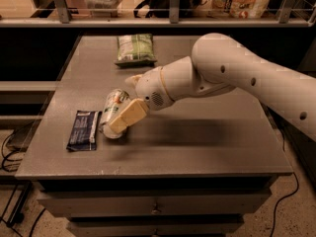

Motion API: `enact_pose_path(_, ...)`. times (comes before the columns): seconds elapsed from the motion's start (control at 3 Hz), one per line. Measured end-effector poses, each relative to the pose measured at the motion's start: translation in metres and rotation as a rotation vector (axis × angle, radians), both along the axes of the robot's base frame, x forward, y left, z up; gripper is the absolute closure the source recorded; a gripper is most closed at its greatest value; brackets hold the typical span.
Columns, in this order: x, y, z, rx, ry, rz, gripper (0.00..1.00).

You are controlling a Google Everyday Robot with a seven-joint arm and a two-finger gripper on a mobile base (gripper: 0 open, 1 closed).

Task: Move 7up can near rxbar blueberry

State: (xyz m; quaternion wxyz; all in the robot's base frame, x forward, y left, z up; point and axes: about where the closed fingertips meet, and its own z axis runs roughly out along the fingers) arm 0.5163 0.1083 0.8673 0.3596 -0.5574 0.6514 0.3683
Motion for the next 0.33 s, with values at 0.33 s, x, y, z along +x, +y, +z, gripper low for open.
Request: enact_pose_path(0.33,0.0000,0.0001,0.0000,0.000,0.000,0.000,0.00)
